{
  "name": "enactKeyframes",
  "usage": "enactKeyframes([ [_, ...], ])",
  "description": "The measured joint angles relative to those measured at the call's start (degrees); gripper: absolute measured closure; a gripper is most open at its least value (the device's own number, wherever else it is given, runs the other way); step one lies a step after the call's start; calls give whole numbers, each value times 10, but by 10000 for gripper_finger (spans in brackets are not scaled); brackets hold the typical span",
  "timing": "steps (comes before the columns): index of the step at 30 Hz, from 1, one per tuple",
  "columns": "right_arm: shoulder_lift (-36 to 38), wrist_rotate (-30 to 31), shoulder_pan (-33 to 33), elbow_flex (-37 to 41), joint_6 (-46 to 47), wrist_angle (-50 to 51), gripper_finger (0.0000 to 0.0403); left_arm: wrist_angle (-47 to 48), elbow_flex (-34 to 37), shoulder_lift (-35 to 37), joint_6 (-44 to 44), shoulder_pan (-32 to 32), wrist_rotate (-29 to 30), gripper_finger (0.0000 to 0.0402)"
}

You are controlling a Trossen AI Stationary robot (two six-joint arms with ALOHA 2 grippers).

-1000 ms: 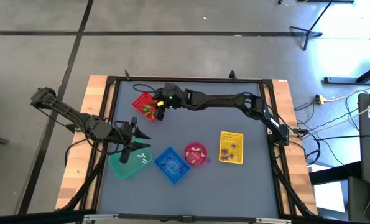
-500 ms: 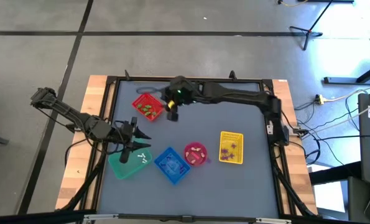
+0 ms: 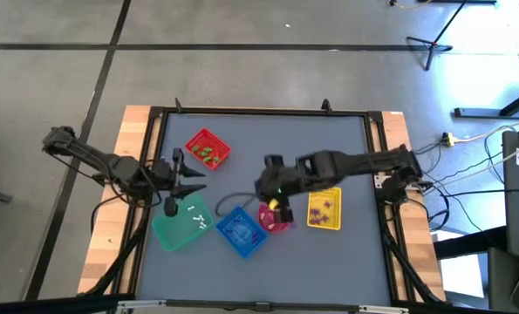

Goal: Sort Halloween decoration
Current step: Put the purple spider toy into the yellow bin

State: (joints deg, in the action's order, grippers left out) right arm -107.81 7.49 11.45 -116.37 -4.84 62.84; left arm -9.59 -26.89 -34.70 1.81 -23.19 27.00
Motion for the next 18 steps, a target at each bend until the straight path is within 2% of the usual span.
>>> enactKeyframes([
  [7, -18, 0, 58, 2, 150, 97, 230, 78, 0, 97, -25, 6, -9, 271],
  [12, -43, -12, 99, 2, 192, 113, 230, 162, 0, 169, -25, 6, -7, 271],
  [18, -79, -32, 137, 2, 196, 137, 230, 224, 0, 236, -26, 6, 12, 271],
])
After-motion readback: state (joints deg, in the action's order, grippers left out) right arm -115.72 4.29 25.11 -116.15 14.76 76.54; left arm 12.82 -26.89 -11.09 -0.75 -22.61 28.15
